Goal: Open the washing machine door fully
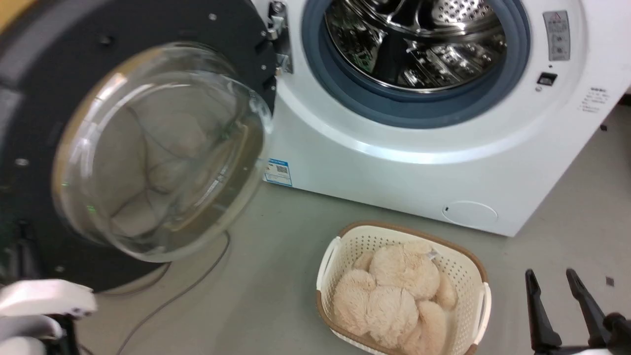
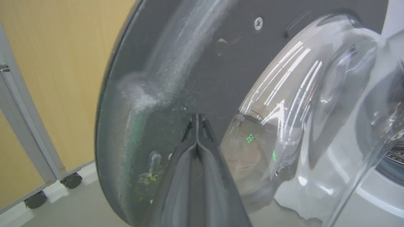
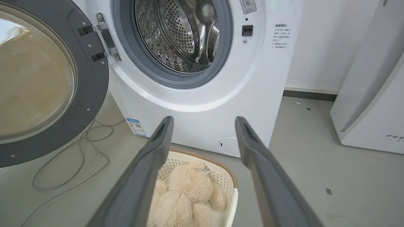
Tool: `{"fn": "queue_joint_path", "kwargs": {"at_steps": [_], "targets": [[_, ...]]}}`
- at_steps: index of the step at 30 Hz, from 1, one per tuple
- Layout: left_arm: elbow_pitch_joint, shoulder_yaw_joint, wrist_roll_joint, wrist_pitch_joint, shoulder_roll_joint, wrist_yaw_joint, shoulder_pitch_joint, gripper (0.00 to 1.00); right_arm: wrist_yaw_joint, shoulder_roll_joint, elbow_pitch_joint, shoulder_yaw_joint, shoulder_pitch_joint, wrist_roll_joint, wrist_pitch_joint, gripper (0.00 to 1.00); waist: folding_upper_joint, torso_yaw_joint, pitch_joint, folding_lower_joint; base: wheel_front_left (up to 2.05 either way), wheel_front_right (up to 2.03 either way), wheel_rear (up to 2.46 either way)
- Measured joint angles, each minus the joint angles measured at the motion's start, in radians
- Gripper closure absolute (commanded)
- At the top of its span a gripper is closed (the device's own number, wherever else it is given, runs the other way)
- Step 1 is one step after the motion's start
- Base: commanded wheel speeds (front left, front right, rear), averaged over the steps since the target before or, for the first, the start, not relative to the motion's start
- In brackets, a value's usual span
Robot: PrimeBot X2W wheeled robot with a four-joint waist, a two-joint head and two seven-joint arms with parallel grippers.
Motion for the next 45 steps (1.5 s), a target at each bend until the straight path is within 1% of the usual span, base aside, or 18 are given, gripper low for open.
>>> {"fn": "queue_joint_path", "kwargs": {"at_steps": [4, 7, 9, 13, 14, 15, 18, 21, 22, 26, 27, 28, 29, 33, 36, 38, 41, 45], "targets": [[0.105, 0.089, 0.003, -0.001, 0.027, -0.035, -0.077, 1.00, 0.000, 0.000, -0.003, 0.001, -0.019, 0.000, 0.000, 0.00, 0.0000, -0.018, 0.023, 0.0000, 0.00, 0.00, 0.00], [0.168, 0.155, 0.027, -0.001, 0.042, -0.060, -0.137, 1.00, 0.000, 0.000, -0.003, 0.000, -0.026, 0.000, 0.000, 0.00, 0.0000, -0.025, 0.033, 0.0000, 0.00, 0.00, 0.00], [0.211, 0.182, 0.051, -0.001, 0.046, -0.081, -0.162, 1.00, 0.000, 0.000, -0.002, 0.000, -0.026, 0.000, 0.001, 0.00, 0.0000, -0.029, 0.035, 0.0000, 0.00, 0.00, 0.00], [0.273, 0.201, 0.106, -0.001, 0.047, -0.120, -0.191, 1.00, 0.000, 0.000, -0.002, 0.000, -0.027, 0.000, 0.001, 0.00, 0.0000, -0.032, 0.031, 0.0000, 0.00, 0.00, 0.00], [0.292, 0.219, 0.139, -0.001, 0.040, -0.140, -0.200, 1.00, 0.000, 0.000, 0.004, 0.003, -0.028, 0.000, 0.000, 0.00, 0.0000, -0.035, 0.023, 0.0000, 0.00, 0.00, 0.00], [0.293, 0.227, 0.150, -0.001, 0.034, -0.146, -0.200, 1.00, 0.000, 0.000, 0.007, 0.005, -0.028, 0.001, 0.000, 0.00, 0.0000, -0.036, 0.019, 0.0000, 0.00, 0.00, 0.00], [0.279, 0.259, 0.170, -0.001, 0.007, -0.151, -0.196, 1.00, 0.000, 0.000, 0.017, 0.006, -0.027, 0.005, -0.003, 0.00, 0.0000, -0.037, 0.004, 0.0000, 0.00, 0.00, 0.00], [0.224, 0.280, 0.200, -0.001, -0.028, -0.159, -0.157, 1.00, 0.000, 0.000, 0.031, 0.009, -0.026, 0.016, -0.011, 0.00, 0.0000, -0.038, -0.018, 0.0000, 0.00, 0.00, 0.00], [0.132, 0.295, 0.223, -0.001, -0.087, -0.164, -0.079, 1.00, 0.000, 0.000, 0.043, 0.012, -0.021, 0.021, -0.021, 0.00, 0.0000, -0.042, -0.044, 0.0000, 0.00, 0.00, 0.00], [0.010, 0.266, 0.251, -0.001, -0.193, -0.177, 0.035, 1.00, 0.000, 0.000, 0.052, 0.010, -0.005, 0.028, -0.029, 0.00, 0.0000, -0.040, -0.075, 0.0000, 0.00, 0.00, 0.00], [-0.018, 0.246, 0.265, -0.001, -0.214, -0.184, 0.063, 0.72, 0.000, 0.000, 0.054, 0.009, -0.003, 0.030, -0.032, 0.00, 0.0000, -0.039, -0.080, -0.0001, 0.00, 0.00, 0.00], [-0.043, 0.222, 0.277, -0.001, -0.231, -0.184, 0.087, 0.27, 0.000, 0.000, 0.056, 0.011, -0.003, 0.030, -0.034, 0.00, 0.0000, -0.038, -0.084, 0.0000, 0.00, 0.00, 0.00], [-0.069, 0.200, 0.283, -0.001, -0.248, -0.184, 0.108, 0.00, 0.000, 0.000, 0.058, 0.012, -0.003, 0.031, -0.035, 0.00, 0.0000, -0.038, -0.087, 0.0000, 0.00, 0.00, 0.00], [-0.151, 0.096, 0.330, -0.001, -0.263, -0.183, 0.171, 0.00, 0.000, 0.000, 0.062, 0.013, -0.003, 0.030, -0.036, 0.00, 0.0000, -0.040, -0.091, 0.0000, 0.00, 0.00, 0.00], [-0.181, 0.017, 0.371, -0.001, -0.268, -0.183, 0.192, 0.00, 0.000, 0.000, 0.062, 0.016, -0.004, 0.026, -0.036, 0.00, 0.0000, -0.047, -0.093, 0.0000, 0.00, 0.00, 0.00], [-0.195, -0.036, 0.395, 0.004, -0.272, -0.185, 0.194, 0.00, 0.000, 0.000, 0.062, 0.017, -0.004, 0.018, -0.035, 0.00, 0.0000, -0.059, -0.095, 0.0000, 0.00, 0.00, 0.00], [-0.200, -0.107, 0.423, 0.028, -0.274, -0.206, 0.194, 0.00, 0.000, 0.000, 0.060, 0.020, -0.004, 0.004, -0.033, 0.00, 0.0000, -0.082, -0.098, 0.0000, 0.00, 0.00, 0.00], [-0.196, -0.163, 0.442, 0.056, -0.275, -0.218, 0.194, 0.00, 0.000, 0.000, 0.054, 0.026, -0.004, -0.001, -0.023, 0.00, 0.0000, -0.126, -0.103, 0.0000, 0.00, 0.00, 0.00]]}}
